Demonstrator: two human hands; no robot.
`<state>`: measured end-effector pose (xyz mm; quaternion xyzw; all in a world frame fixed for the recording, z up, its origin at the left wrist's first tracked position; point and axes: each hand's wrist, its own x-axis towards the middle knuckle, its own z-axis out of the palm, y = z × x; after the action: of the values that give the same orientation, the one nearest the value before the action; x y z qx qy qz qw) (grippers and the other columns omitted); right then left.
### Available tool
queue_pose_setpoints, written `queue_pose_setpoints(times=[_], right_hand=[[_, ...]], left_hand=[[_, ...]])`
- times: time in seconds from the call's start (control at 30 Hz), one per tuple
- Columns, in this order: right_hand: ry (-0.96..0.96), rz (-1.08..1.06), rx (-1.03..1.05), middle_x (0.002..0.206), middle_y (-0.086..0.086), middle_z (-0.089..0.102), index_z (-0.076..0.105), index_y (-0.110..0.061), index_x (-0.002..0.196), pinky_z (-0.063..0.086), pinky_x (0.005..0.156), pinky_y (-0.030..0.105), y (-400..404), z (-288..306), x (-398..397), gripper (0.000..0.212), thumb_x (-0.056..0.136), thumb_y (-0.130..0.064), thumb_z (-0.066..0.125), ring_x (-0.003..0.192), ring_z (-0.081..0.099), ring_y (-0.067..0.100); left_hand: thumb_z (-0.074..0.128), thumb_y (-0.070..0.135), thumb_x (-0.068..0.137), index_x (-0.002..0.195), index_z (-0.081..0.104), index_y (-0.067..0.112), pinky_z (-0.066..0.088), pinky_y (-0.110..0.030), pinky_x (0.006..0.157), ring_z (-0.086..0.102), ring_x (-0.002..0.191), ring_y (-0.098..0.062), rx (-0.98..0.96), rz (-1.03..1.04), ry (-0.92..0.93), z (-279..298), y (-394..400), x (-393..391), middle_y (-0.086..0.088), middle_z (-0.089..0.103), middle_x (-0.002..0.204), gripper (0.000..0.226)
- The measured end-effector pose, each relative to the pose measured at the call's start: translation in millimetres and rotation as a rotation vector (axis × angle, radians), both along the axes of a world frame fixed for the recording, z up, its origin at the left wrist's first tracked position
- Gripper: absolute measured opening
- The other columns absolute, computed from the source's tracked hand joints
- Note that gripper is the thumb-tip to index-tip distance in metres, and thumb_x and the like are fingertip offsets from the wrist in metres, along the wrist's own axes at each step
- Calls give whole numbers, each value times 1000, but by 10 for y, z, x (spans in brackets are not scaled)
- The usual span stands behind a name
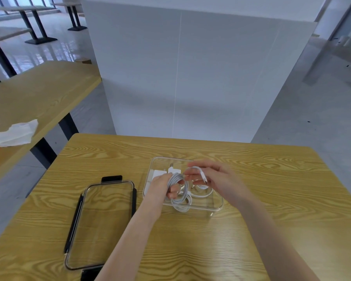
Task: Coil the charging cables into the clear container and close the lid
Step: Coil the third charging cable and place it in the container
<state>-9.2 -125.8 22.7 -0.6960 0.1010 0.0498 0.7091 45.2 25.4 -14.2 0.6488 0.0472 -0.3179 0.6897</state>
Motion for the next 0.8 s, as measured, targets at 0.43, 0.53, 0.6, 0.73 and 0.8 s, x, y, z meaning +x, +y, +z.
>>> queue_pose_setpoints(times=[0.43,0.53,0.6,0.73,0.8], right_hand=[[-78,-7,-299,60,9,65,75,-3,76,46,52,22,-88,-79,-69,11,80,-12,71,56,56,17],[-12,34,-417,56,5,65,74,-14,66,46,49,21,-60,-49,-67,13,79,-17,72,53,58,13],[26,72,-463,53,1,65,73,-18,62,46,47,20,-27,-12,-63,16,78,-18,73,51,57,11],[75,145,-538,46,-8,61,68,-20,55,43,43,18,31,55,-43,23,77,-16,73,43,54,4],[67,135,-548,46,-6,60,68,-20,55,42,42,18,43,79,-47,24,78,-17,73,42,51,6]], left_hand=[[32,14,97,77,59,-1,29,-26,59,30,32,-8,-510,321,262,-137,96,64,4,38,40,37],[32,15,98,78,58,1,31,-26,60,30,33,-8,-534,406,240,-157,82,60,5,38,40,36],[34,16,98,75,59,1,30,-27,60,31,33,-8,-525,430,224,-155,74,51,5,39,40,37],[35,15,97,75,59,2,29,-27,60,32,35,-8,-503,446,204,-146,52,18,5,39,41,35],[35,15,97,72,59,3,27,-26,59,31,34,-8,-516,460,227,-145,44,20,5,39,41,36]])
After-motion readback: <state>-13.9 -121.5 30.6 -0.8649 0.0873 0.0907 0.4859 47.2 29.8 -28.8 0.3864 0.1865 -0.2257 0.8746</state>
